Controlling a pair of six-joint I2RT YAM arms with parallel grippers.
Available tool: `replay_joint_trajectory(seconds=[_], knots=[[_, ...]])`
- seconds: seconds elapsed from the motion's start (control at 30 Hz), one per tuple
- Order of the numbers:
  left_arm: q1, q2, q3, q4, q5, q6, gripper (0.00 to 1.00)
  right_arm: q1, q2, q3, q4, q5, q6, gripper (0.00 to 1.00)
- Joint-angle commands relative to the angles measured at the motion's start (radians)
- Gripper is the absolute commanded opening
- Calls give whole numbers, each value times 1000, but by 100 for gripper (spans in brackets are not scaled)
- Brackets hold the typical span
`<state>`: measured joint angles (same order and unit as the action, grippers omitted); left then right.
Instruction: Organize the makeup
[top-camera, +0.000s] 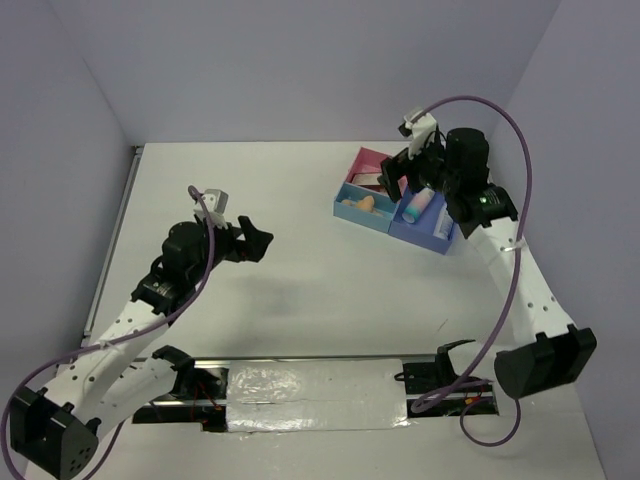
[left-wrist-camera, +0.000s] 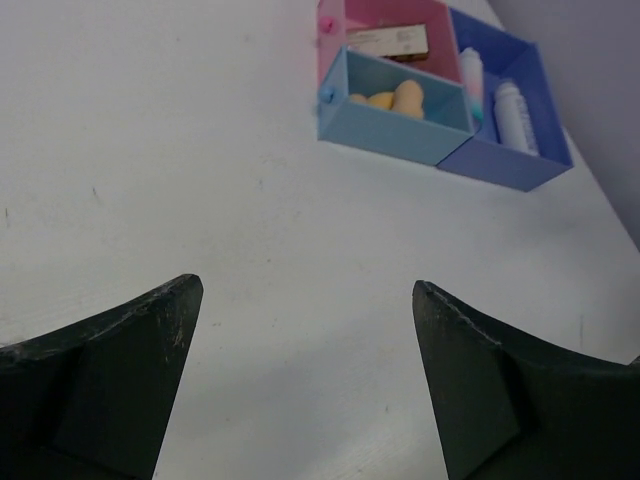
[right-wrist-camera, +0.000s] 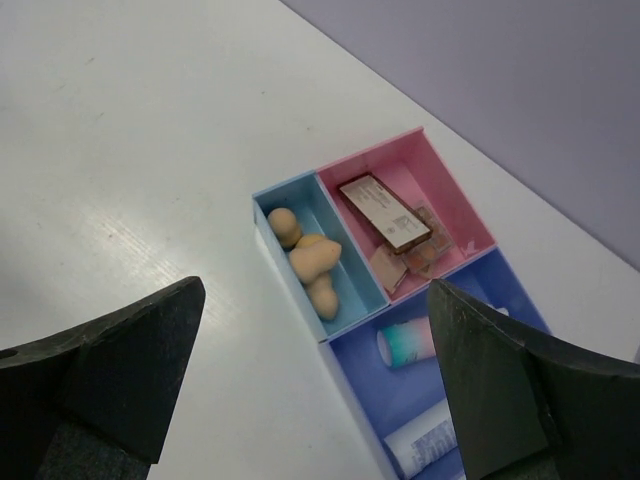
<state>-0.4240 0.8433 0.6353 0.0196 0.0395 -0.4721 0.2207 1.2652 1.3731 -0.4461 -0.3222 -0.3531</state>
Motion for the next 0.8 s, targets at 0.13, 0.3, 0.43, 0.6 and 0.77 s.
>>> replay_joint_trajectory(seconds=[0.13,0.3,0.43,0.6,0.77], knots=[[7,-42,107,13,36,33,99,-20,-165,-144,86,12,150,100],[7,-47,115,3,34,32,99,-21,-245,-238,109,61,226,99],[7,-50,110,-12,26,27,99,-27,-276,-279,124,86,241,100],[7,-56,107,-17,7,15,99,-34,-291,-307,144,103,247,100],[7,-73,95,-46,-4,6,99,-32,-317,-362,172,144,255,100]])
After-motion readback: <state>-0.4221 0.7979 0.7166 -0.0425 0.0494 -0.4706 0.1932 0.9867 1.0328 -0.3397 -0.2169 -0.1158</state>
